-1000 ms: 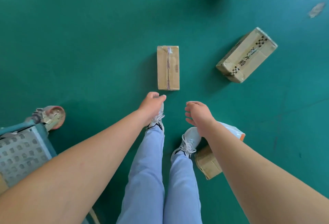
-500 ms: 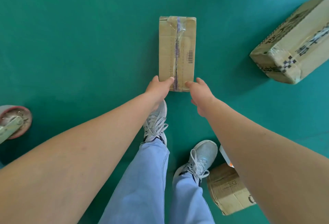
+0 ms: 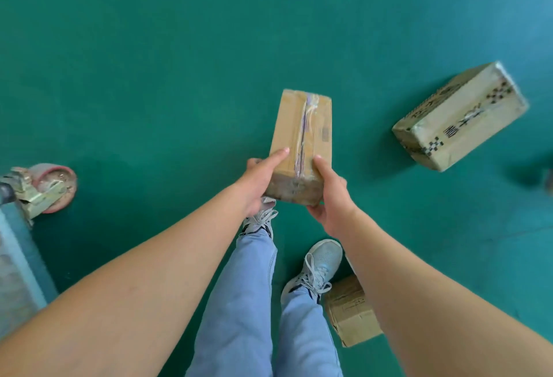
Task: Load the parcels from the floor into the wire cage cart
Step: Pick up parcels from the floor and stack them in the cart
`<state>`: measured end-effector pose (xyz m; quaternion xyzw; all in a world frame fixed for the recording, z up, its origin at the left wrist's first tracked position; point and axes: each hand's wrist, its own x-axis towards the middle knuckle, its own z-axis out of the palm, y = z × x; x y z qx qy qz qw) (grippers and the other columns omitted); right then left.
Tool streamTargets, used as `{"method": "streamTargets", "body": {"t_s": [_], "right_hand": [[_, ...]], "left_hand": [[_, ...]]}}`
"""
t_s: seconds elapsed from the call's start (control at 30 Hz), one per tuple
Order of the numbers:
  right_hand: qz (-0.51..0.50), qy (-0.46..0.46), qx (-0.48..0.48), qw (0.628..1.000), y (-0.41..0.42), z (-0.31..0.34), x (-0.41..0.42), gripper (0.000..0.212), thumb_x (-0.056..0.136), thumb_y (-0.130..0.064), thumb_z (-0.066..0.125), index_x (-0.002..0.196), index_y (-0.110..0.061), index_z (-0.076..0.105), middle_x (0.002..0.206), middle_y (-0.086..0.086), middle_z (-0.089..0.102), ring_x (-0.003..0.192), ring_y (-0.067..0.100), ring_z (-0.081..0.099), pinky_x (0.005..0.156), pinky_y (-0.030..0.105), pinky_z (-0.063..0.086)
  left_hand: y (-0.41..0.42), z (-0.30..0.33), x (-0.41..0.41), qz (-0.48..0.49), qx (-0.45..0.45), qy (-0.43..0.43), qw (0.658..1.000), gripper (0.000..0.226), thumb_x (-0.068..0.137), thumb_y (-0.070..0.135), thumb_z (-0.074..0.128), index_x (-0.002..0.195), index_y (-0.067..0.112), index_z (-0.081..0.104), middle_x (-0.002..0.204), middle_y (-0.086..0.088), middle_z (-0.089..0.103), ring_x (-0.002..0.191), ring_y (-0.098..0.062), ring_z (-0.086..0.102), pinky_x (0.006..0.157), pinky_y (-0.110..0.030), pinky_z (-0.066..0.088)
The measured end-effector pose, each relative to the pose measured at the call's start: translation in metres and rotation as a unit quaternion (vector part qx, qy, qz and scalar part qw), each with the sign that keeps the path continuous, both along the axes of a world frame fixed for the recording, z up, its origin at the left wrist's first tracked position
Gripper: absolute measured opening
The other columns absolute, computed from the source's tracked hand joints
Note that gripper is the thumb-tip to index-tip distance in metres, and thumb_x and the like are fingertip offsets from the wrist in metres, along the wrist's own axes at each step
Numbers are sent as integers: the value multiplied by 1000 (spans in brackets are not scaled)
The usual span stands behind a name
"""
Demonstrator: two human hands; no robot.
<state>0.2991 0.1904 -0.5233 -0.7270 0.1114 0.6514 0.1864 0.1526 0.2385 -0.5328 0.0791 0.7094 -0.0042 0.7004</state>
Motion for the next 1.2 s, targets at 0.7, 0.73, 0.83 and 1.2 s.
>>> {"method": "streamTargets", "body": {"t_s": [0.7,0.73,0.83,1.2], "right_hand": [[223,19,164,961,-98,530,-80,61,81,-58,73,126,-22,53,117,5,69,102,22,70,92,45,59],[234,20,168,957,-108,541,-89,59,82,-57,73,125,-22,53,117,5,68,102,22,70,90,44,60],[272,20,177,946,-139,566,-119,56,87,-51,72,127,-18,52,116,9,68,97,23,71,74,37,60],[436,44,215,873,-222,627,-287,54,89,-48,72,128,-15,53,112,9,67,94,24,67,67,33,56]], "left_hand": [[-186,537,-68,283,156,38,946,70,66,67,80,123,34,55,115,2,73,107,-26,69,102,-54,50],[-202,546,-75,307,156,36,938,71,64,67,81,122,34,57,114,2,74,106,-26,71,102,-55,50],[-244,561,-97,373,166,42,912,75,60,64,85,124,32,59,111,1,77,106,-26,73,99,-54,55],[-369,616,-232,548,212,53,808,54,82,48,81,124,26,55,119,-4,70,111,-26,65,100,-50,51]]}}
